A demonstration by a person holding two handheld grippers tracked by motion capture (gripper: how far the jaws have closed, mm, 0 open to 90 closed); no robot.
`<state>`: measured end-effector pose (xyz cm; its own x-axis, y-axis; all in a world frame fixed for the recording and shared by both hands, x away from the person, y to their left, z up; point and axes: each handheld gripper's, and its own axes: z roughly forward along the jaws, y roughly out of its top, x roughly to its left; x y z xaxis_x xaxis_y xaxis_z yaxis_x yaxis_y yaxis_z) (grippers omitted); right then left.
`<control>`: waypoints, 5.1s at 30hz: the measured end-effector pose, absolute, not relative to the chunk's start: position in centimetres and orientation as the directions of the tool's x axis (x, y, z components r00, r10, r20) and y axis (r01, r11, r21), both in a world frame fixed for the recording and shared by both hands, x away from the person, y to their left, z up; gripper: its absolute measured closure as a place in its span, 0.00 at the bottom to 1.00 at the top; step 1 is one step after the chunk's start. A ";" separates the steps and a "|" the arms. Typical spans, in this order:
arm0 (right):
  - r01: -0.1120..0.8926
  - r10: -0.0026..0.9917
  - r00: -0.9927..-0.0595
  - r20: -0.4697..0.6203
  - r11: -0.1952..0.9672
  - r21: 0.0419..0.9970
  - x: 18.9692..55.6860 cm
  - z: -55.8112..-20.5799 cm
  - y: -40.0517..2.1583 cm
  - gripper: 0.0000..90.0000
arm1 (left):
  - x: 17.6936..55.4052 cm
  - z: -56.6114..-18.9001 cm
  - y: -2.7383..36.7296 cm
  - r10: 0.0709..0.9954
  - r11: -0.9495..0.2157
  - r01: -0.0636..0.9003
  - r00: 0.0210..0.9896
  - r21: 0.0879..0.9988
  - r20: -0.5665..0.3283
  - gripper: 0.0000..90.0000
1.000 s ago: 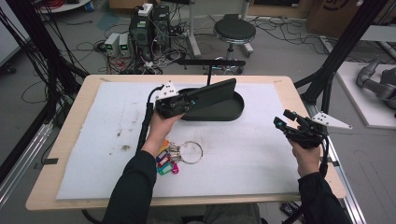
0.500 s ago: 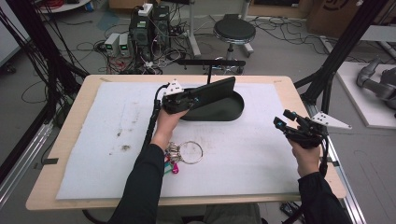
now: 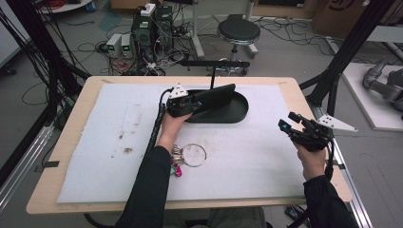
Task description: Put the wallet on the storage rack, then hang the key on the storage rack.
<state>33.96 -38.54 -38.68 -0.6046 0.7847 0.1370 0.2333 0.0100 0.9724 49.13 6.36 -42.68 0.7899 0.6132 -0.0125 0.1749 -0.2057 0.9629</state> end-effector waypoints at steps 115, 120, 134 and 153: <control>0.255 0.795 -0.599 0.096 0.076 0.964 33.4 -39.2 -37.3 0.39 | 37.1 -42.6 9.0 0.559 -0.450 0.374 0.826 0.811 -0.071 0.76; 0.255 0.795 -0.599 0.095 0.077 0.964 33.4 -39.2 -37.3 0.39 | 37.4 -43.2 7.7 0.546 -0.517 0.381 0.836 0.767 -0.048 0.77; 0.257 0.792 -0.603 0.097 0.078 0.963 33.4 -39.2 -37.2 0.39 | 37.0 -44.3 7.2 0.565 -0.587 0.382 0.825 0.713 0.023 0.95; 0.234 0.750 -0.654 0.095 0.081 0.969 33.7 -39.0 -34.6 0.39 | 34.6 -41.2 8.7 0.541 -0.430 0.169 0.834 0.887 0.104 0.96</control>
<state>33.70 -34.58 -38.97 -0.6544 0.7501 0.0953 0.2341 0.0812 0.9688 34.56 8.74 -41.17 0.8343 0.5415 0.1036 0.1690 -0.4300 0.8869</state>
